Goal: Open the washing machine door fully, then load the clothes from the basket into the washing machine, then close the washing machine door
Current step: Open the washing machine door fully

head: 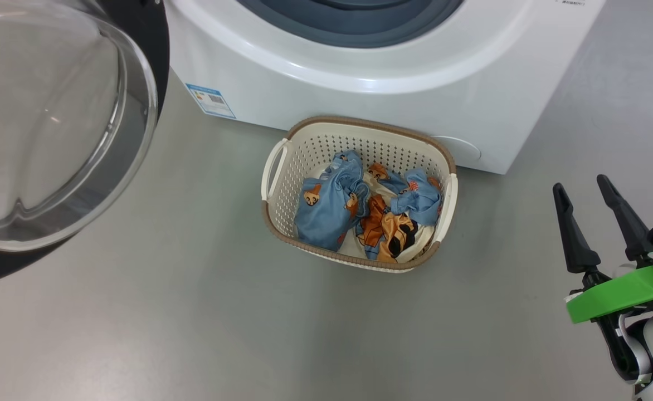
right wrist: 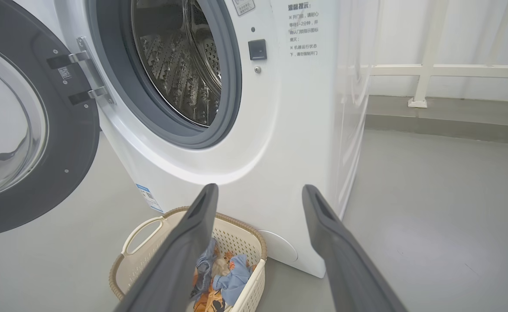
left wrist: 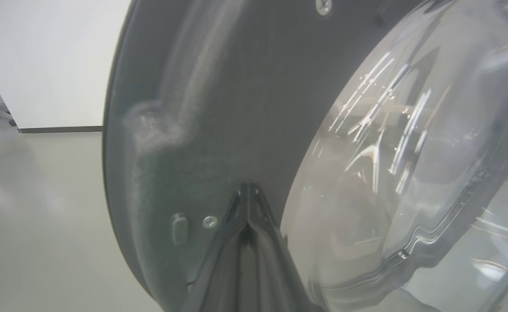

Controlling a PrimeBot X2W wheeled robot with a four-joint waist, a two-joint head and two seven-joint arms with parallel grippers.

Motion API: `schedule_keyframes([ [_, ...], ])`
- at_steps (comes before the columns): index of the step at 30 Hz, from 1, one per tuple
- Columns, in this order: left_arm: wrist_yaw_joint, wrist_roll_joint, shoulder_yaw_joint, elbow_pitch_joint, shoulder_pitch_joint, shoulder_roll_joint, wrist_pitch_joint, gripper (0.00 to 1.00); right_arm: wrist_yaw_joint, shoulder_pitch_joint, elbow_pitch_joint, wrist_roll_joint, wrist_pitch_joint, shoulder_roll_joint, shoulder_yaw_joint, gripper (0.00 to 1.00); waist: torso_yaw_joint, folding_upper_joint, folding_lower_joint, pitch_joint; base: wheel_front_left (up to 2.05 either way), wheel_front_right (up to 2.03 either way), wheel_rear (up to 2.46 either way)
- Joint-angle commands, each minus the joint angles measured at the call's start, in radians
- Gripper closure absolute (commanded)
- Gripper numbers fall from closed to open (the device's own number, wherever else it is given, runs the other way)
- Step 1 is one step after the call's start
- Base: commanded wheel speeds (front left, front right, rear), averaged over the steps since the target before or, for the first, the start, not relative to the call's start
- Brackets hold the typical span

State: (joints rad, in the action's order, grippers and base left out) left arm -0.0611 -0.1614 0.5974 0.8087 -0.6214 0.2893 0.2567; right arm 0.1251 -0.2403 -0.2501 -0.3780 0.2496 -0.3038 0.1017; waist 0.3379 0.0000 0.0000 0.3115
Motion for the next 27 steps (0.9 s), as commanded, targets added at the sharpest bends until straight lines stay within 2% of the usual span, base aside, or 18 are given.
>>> schedule_keyframes([
  [1,0.006,0.025,0.032,-0.007,-0.026,0.083,0.005,1.0,0.006,-0.019,0.031,0.005,0.012,-0.019,0.026,0.0,-0.004,0.0,0.0,0.013,0.0,0.0,0.0],
  [19,0.017,0.072,0.067,-0.001,-0.047,0.097,0.005,1.0,0.006,-0.036,0.029,0.009,0.012,-0.017,0.037,0.0,-0.018,0.0,0.0,0.021,0.0,0.0,0.0],
  [27,-0.02,0.069,0.083,-0.05,0.017,0.066,0.005,1.0,0.006,-0.008,0.019,0.003,0.012,0.01,0.038,0.0,-0.024,0.0,0.0,-0.045,0.0,0.0,0.0],
])
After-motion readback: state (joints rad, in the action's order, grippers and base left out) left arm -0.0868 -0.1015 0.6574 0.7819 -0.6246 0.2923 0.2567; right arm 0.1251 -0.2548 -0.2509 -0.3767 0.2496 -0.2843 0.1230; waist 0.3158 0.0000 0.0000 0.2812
